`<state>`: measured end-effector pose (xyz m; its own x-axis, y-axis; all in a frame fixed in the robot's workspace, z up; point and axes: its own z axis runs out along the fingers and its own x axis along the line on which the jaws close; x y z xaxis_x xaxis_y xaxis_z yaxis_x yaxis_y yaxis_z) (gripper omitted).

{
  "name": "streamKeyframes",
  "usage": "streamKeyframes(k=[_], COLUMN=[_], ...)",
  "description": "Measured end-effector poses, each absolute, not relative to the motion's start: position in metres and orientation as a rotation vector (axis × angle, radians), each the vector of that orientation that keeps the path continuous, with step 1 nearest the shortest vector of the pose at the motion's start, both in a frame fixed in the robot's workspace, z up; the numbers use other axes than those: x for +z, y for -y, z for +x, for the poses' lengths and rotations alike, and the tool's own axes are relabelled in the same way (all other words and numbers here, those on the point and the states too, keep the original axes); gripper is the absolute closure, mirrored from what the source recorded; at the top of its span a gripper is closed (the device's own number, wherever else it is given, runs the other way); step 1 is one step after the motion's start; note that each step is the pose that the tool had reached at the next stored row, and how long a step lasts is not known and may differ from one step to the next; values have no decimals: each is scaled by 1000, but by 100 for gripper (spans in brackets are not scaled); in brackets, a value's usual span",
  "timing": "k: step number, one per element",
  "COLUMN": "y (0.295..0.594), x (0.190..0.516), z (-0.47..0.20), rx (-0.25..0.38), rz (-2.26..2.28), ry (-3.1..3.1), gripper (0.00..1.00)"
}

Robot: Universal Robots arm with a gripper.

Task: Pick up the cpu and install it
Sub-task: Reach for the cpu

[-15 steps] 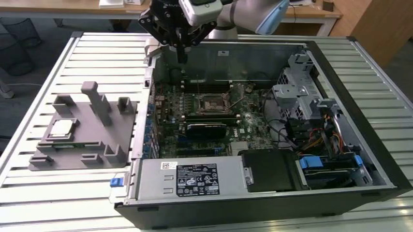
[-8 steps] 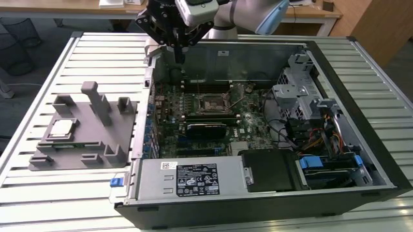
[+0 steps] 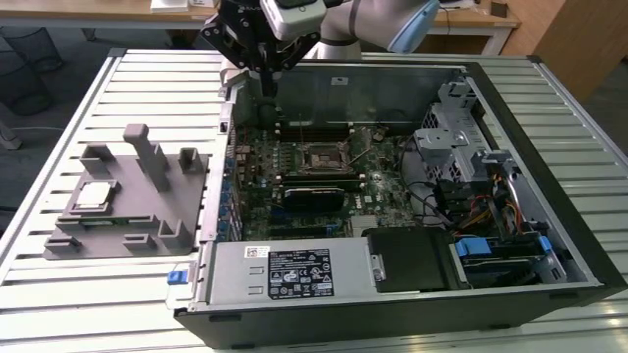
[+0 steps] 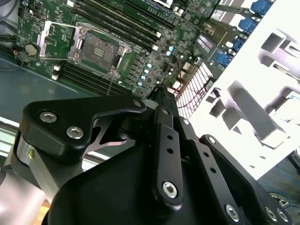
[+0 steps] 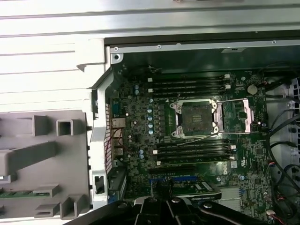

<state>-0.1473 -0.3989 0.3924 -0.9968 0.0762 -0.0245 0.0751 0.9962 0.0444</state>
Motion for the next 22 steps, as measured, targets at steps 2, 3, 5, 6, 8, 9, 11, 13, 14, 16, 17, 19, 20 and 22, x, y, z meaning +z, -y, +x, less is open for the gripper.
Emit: streamKeyframes(k=[2,3,5,6,8,9,11,13,14,16,17,19,20,22], y=[399,399,399,399,399,399,399,399,399,399,399,399,399,399], x=[392,392,392,392,392,392,392,392,392,392,392,392,392,391], z=[-149,-149,-151,-151,-153,-153,-155,-156,-157,-158,-159,-160,-161,-162], rx=[68,68,68,68,68,68,68,68,68,68,68,68,68,68], rz=[118,118,118,118,118,118,118,118,118,118,118,118,118,118], ry=[-3112,-3112,-3112,-3112,-3112,-3112,-3113,-3112,-3112,-3112,-3112,-3113,-3112,-3112], gripper=[89,89,89,89,89,89,89,89,89,89,89,89,89,89])
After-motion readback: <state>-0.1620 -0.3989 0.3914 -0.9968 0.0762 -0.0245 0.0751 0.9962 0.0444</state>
